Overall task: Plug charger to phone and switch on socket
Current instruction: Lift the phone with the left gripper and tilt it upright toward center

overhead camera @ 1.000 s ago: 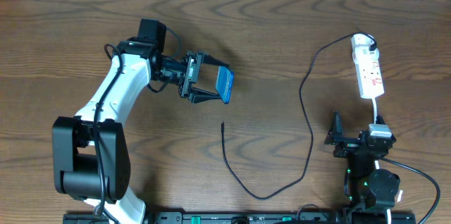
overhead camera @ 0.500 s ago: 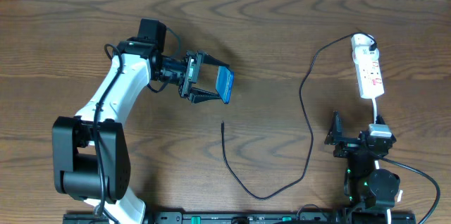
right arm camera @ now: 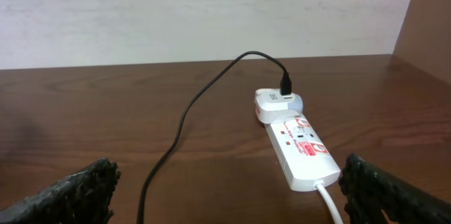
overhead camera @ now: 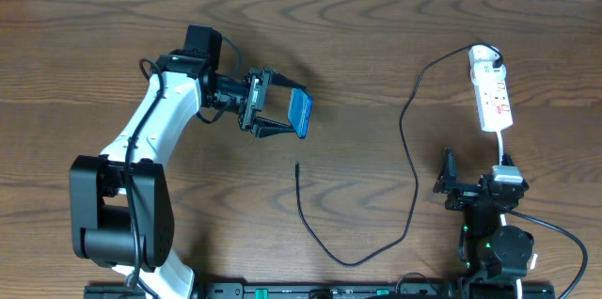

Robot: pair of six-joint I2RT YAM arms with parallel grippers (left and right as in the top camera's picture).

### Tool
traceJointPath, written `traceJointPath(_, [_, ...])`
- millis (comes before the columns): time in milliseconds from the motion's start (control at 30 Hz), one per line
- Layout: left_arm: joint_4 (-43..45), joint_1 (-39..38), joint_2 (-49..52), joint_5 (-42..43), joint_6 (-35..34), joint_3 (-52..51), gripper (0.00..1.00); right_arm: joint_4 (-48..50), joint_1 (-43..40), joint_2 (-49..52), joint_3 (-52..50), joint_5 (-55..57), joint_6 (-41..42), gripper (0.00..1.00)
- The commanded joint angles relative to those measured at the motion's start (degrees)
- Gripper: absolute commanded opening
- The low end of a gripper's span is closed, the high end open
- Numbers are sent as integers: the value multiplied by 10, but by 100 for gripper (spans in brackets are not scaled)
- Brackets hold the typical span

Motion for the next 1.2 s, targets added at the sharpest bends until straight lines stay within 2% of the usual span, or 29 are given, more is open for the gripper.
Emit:
traceJointPath(0, [0,-1,-17,29,-3,5,8,-2,3,-4,-1,5,6,99])
traceJointPath(600, [2,-1,-17,24,0,5,7,-2,3,-4,-1,5,6,99])
traceJointPath(700, [30,-1,-17,24,4,5,7,-2,3,-4,-1,5,6,99])
traceJointPath(867, [137,-1,-17,24,8,5,7,-2,3,-4,-1,5,6,99])
traceJointPath(933, [166,-1,-17,5,8,5,7,-2,3,-4,-1,5,6,99])
traceJointPath(1167, [168,-1,-17,-110,-2,5,7,-2,3,-4,-1,5,6,99])
